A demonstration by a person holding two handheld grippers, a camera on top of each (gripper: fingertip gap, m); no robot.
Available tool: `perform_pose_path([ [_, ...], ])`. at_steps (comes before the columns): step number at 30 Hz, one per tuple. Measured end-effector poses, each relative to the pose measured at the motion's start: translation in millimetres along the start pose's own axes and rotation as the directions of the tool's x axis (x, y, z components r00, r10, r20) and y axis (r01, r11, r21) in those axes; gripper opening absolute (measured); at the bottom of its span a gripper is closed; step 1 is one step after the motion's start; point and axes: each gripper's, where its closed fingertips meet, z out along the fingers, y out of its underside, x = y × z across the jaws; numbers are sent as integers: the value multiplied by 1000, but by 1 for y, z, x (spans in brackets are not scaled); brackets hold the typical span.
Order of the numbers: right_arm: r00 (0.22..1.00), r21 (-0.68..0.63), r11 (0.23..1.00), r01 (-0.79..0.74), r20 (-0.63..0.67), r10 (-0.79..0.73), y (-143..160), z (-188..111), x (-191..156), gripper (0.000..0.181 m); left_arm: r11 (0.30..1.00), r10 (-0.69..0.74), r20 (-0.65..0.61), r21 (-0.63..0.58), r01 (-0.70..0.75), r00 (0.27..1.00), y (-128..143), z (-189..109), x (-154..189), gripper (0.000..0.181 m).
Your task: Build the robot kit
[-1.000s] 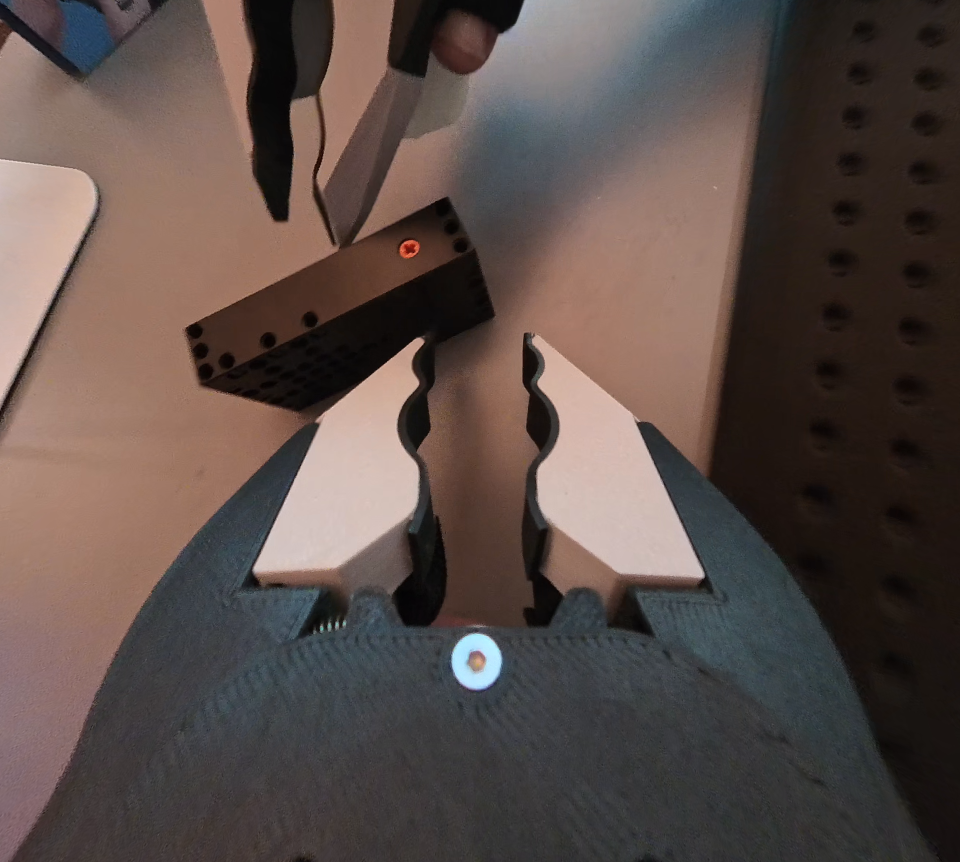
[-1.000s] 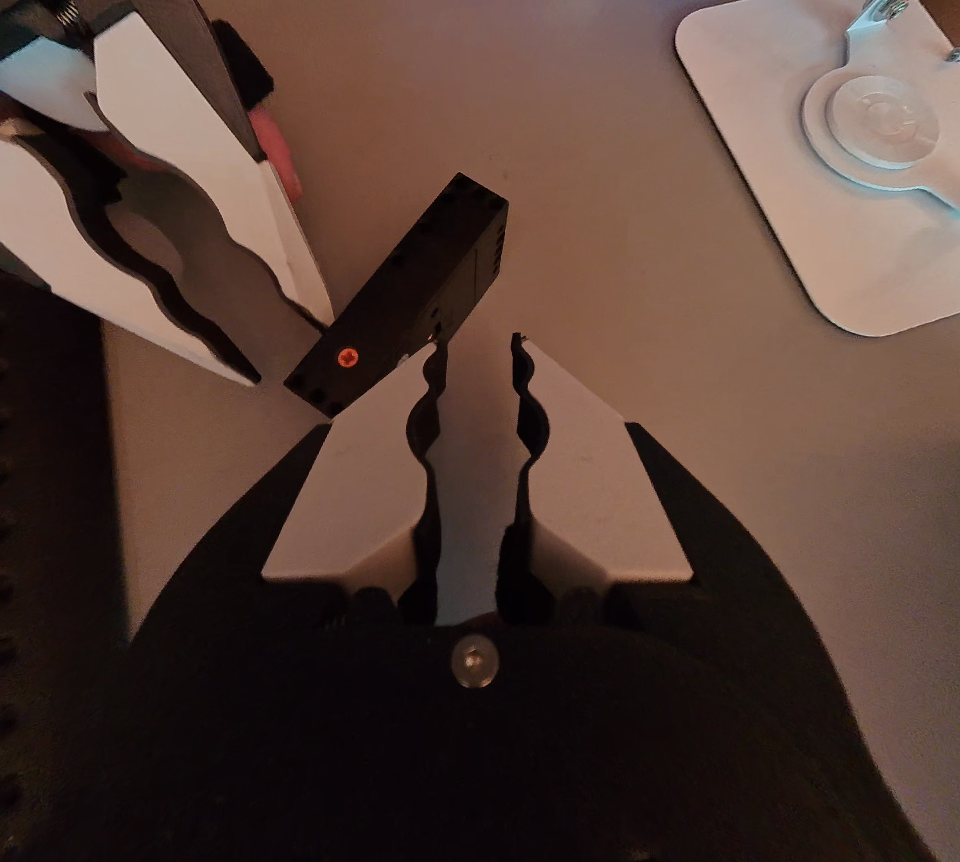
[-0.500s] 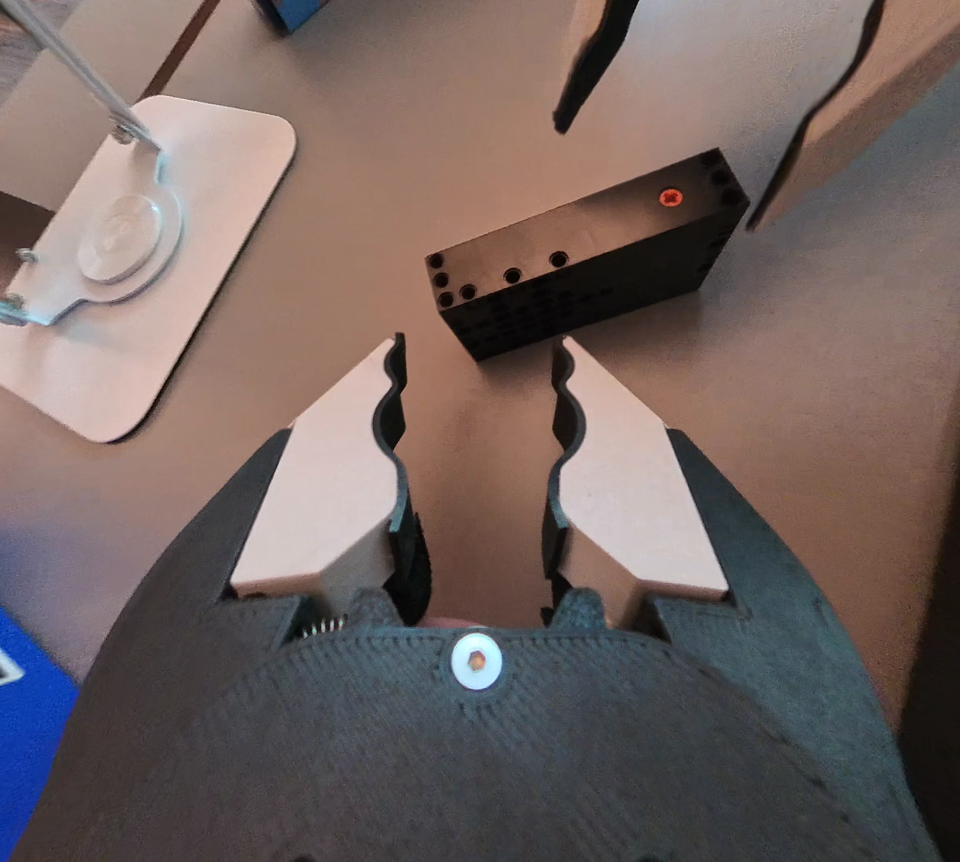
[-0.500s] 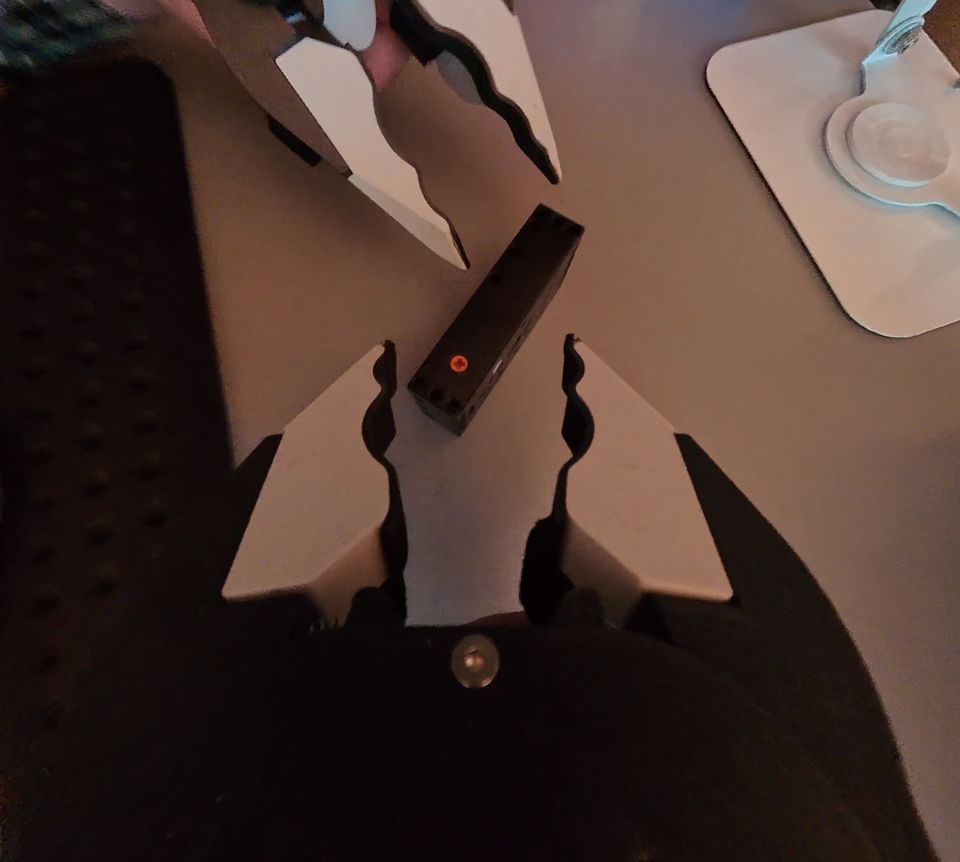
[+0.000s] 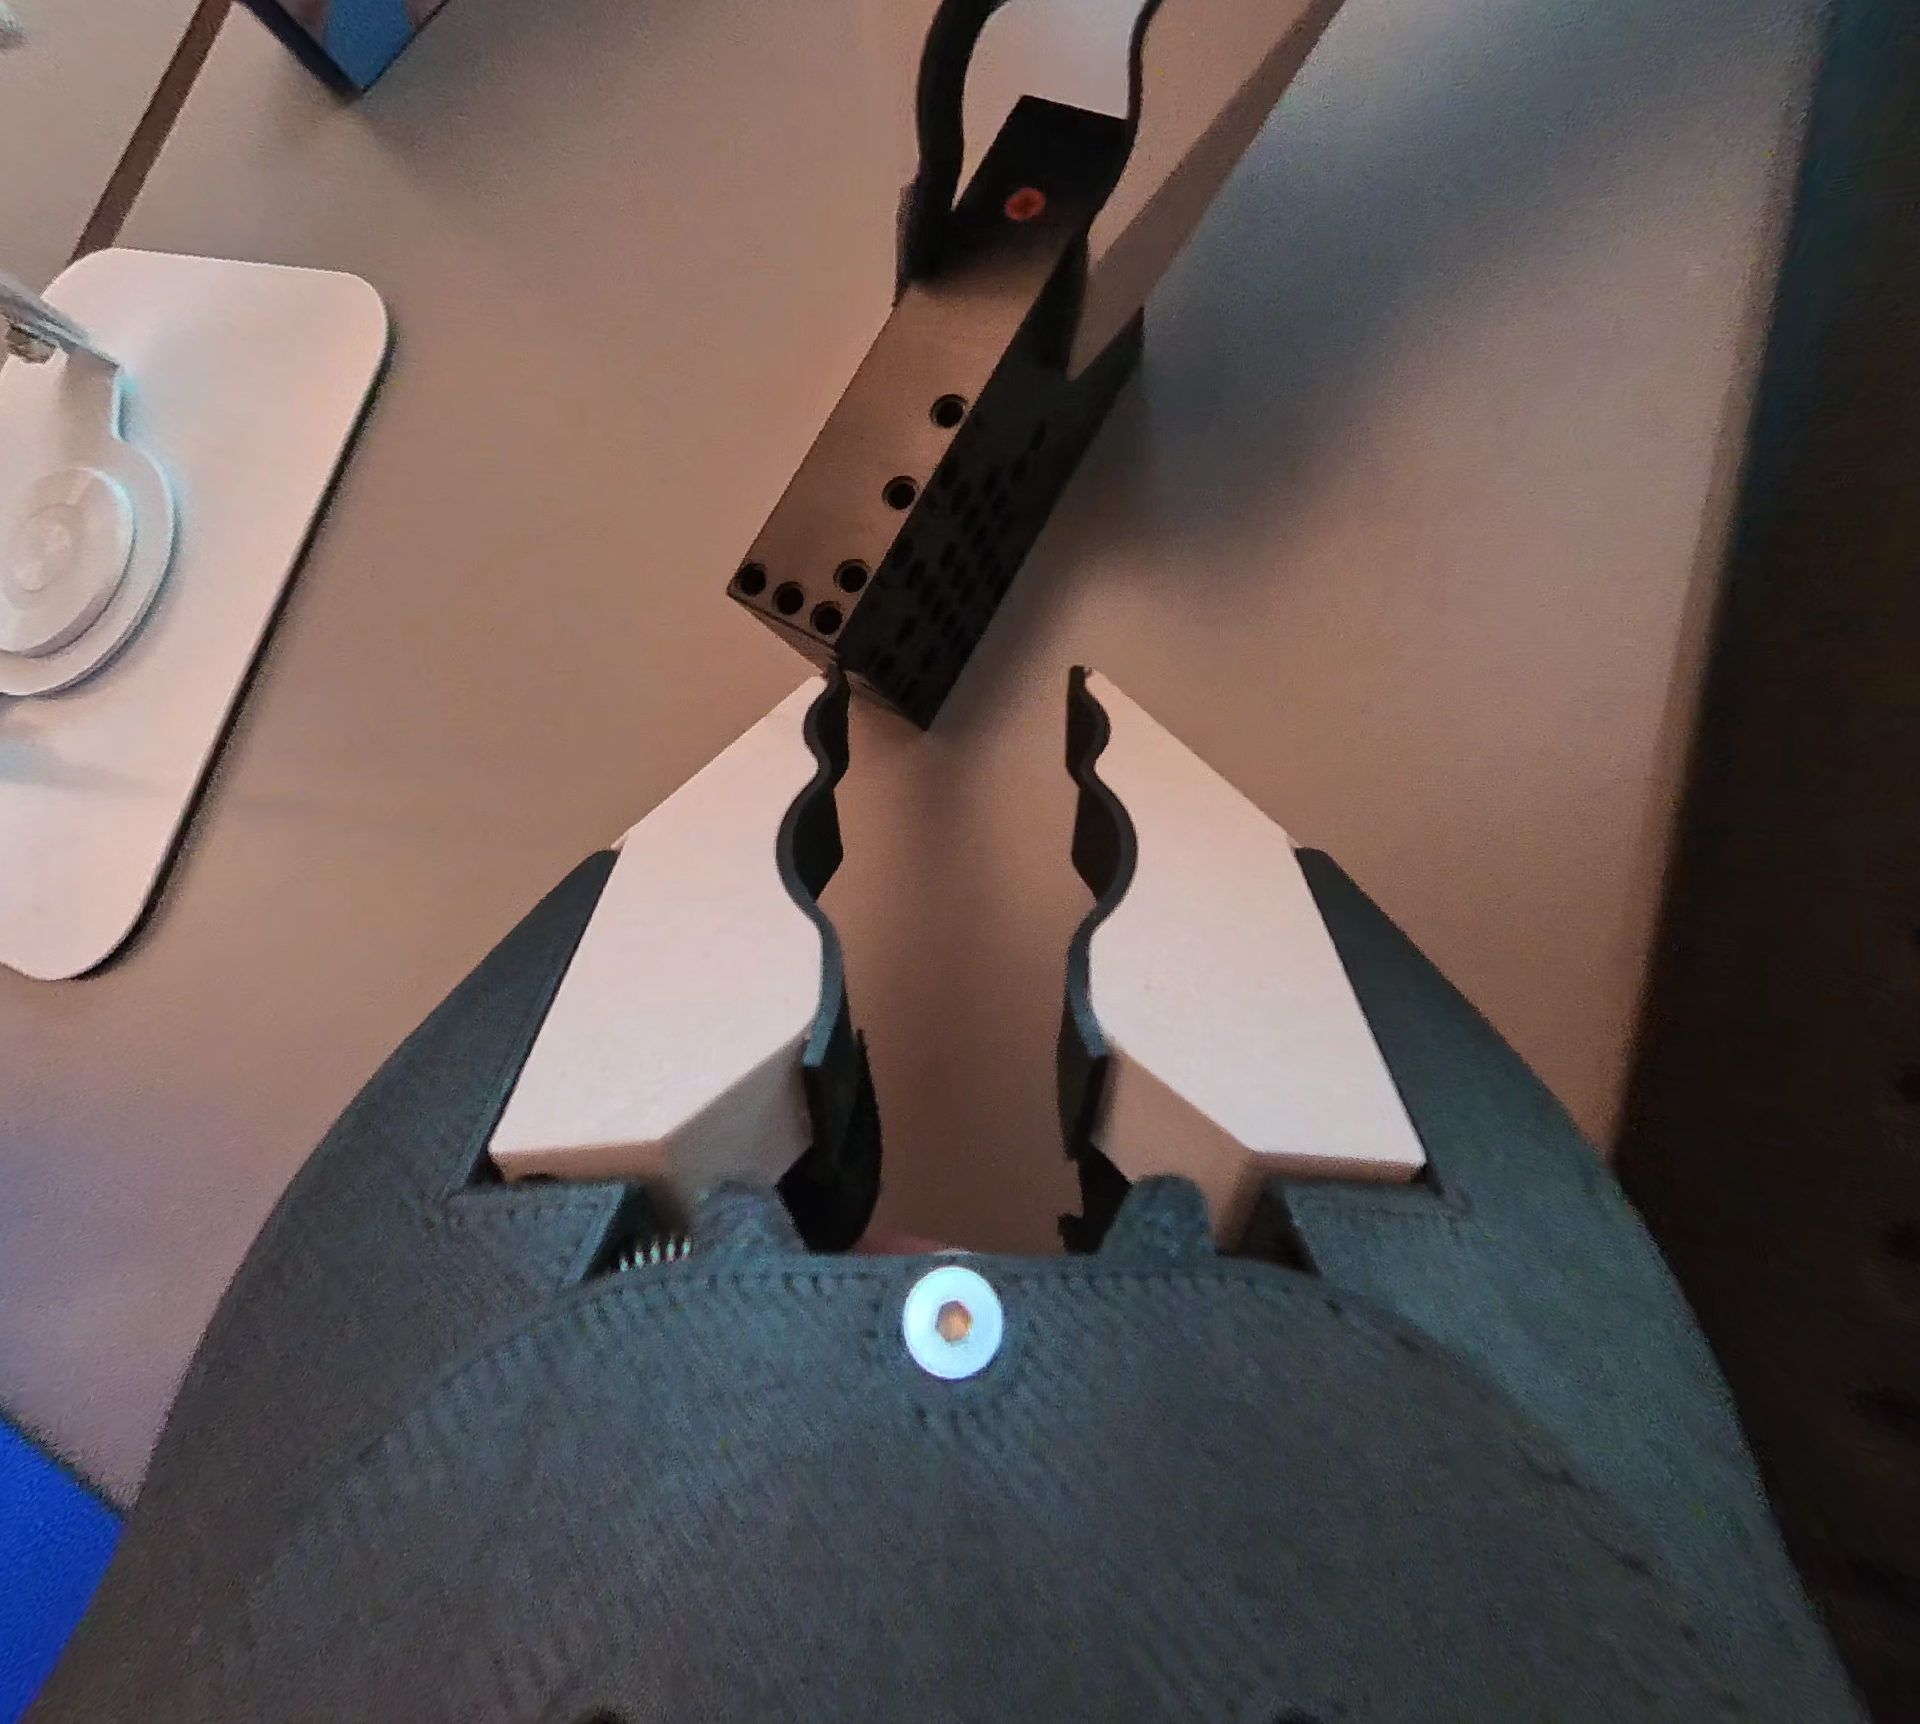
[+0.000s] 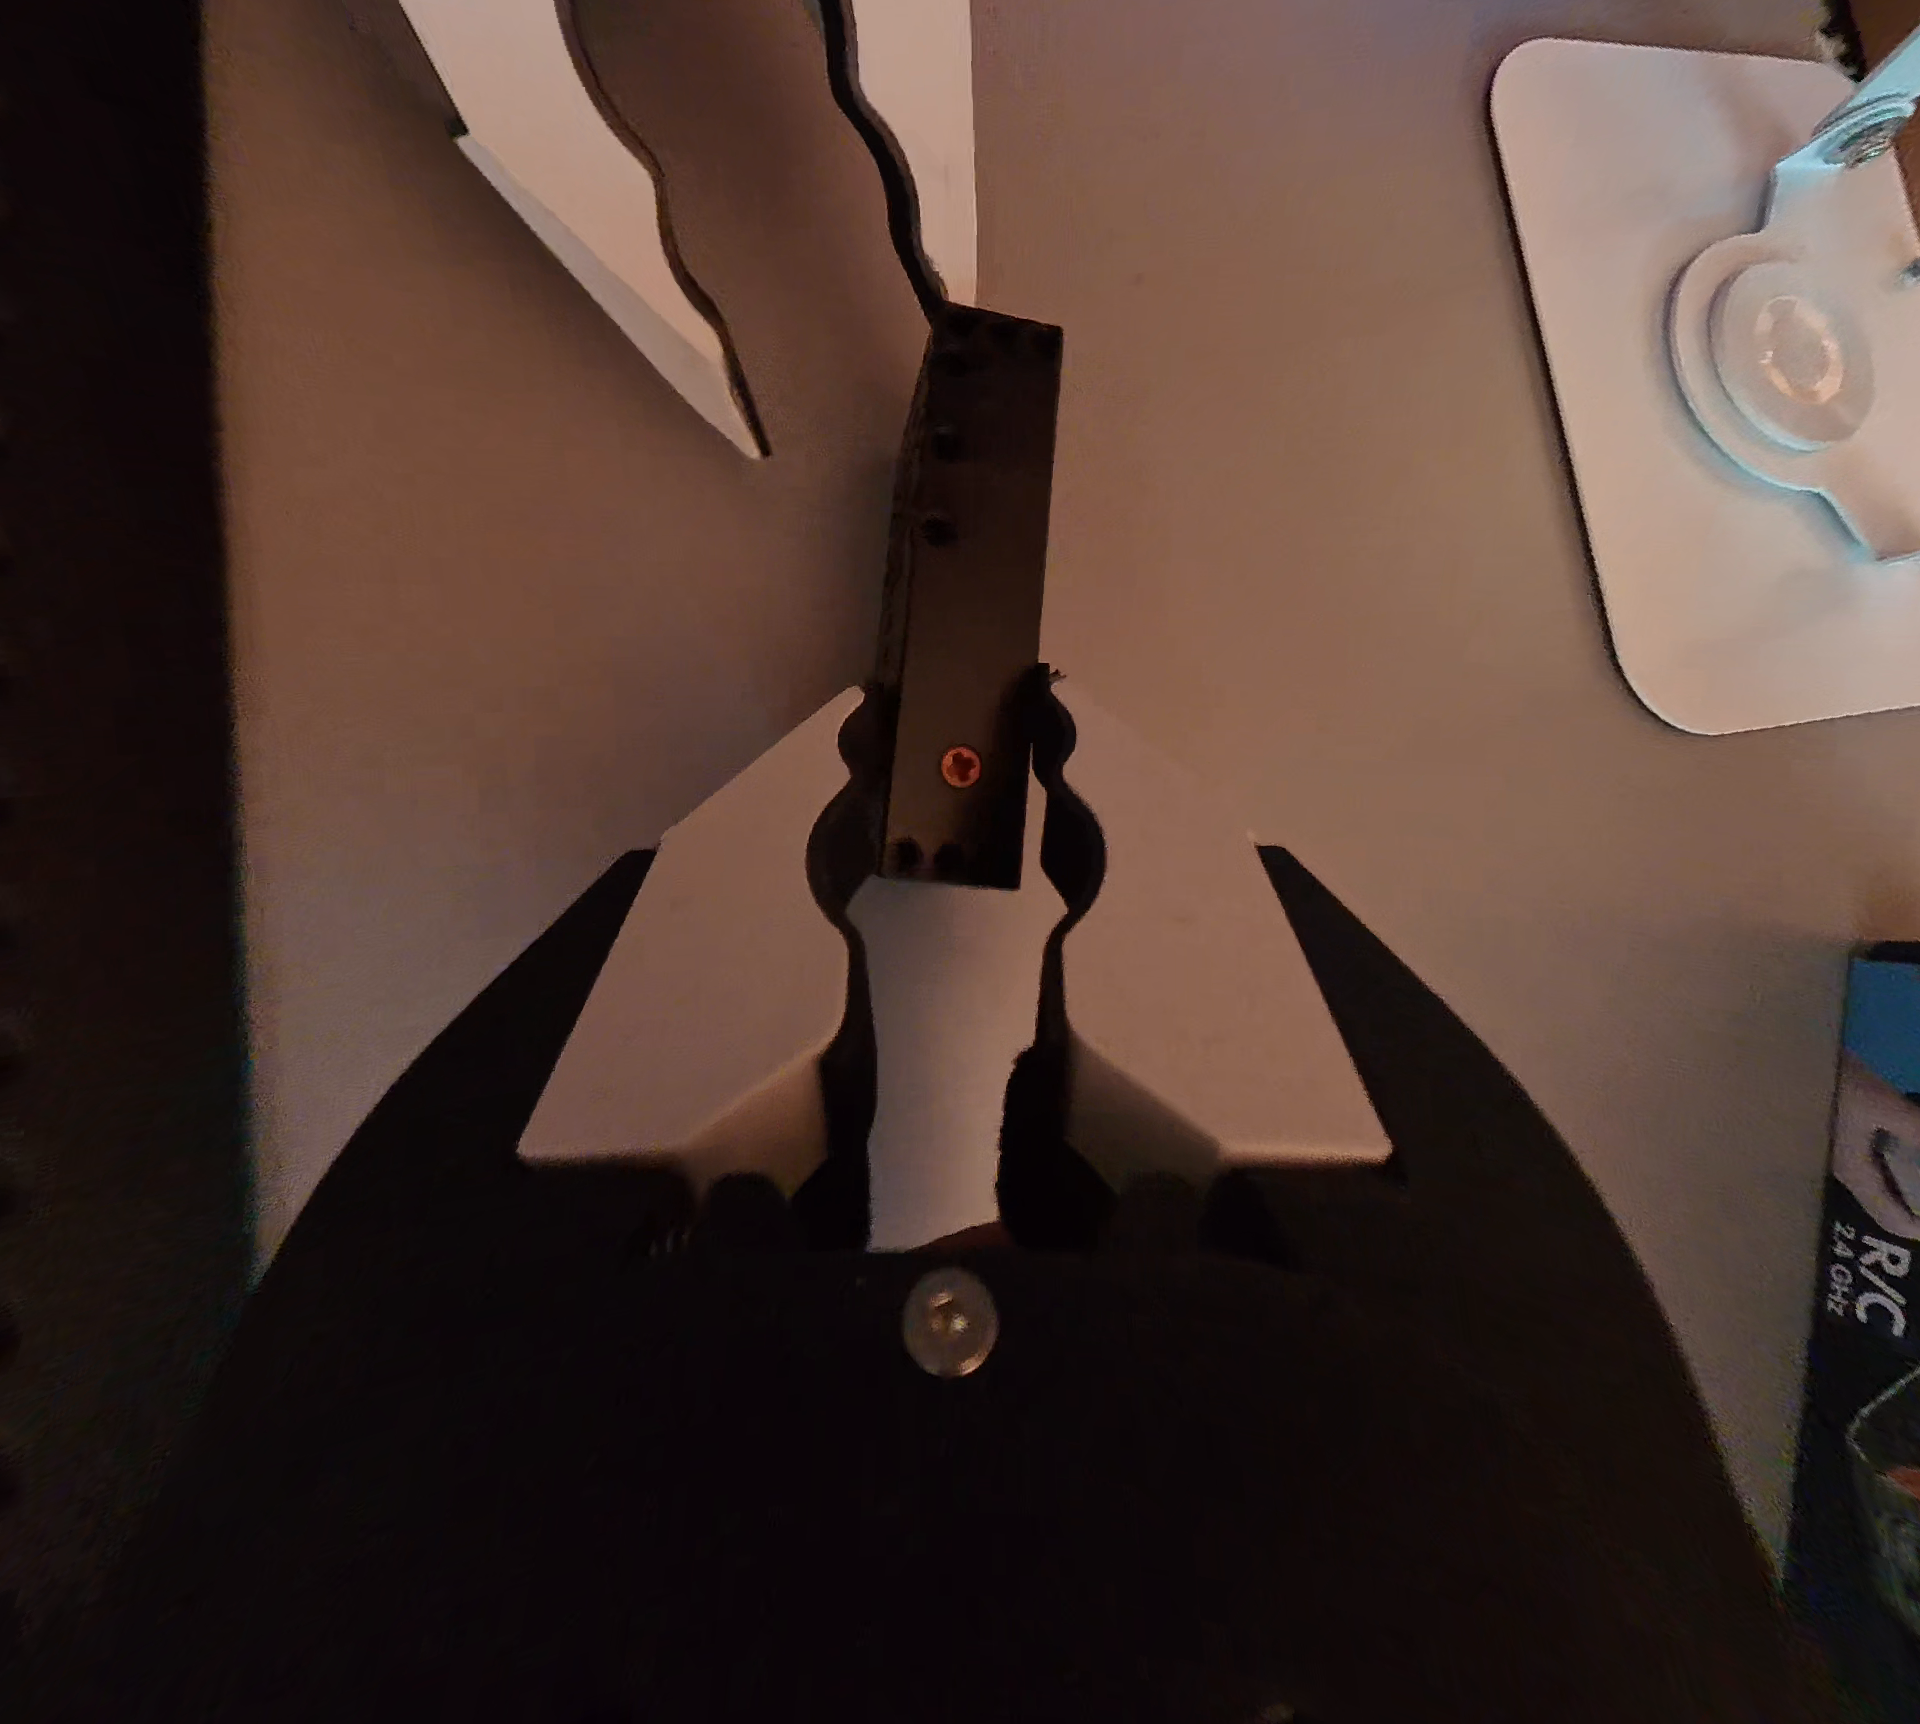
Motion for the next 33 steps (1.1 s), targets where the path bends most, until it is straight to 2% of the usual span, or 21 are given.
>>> perform_pose_path([
  [8,995,7,998,66,80,-67,5,-6,-6,26,1000,-18,-33,22,18,999,-3,-2,14,40],
  [12,995,20,998,56,81,-58,3,-8,-7,38,999,-38,-10,27,38,999,1,-6,8,44],
  [17,997,79,997,12,77,-18,-5,-17,-5,41,998,-46,17,35,46,999,5,-14,4,45],
  [22,998,62,998,15,60,-19,0,-16,-6,41,997,-64,32,43,63,997,8,-12,1,45],
  [24,999,54,998,14,50,-17,2,-14,-6,41,997,-64,31,40,63,997,9,-9,2,45],
  [30,999,41,999,5,35,-6,5,-10,-5,25,999,-37,43,38,35,998,7,-2,0,45],
  [33,1000,41,999,1,31,-2,4,-10,-6,24,999,-19,62,40,17,998,4,2,-3,44],
])
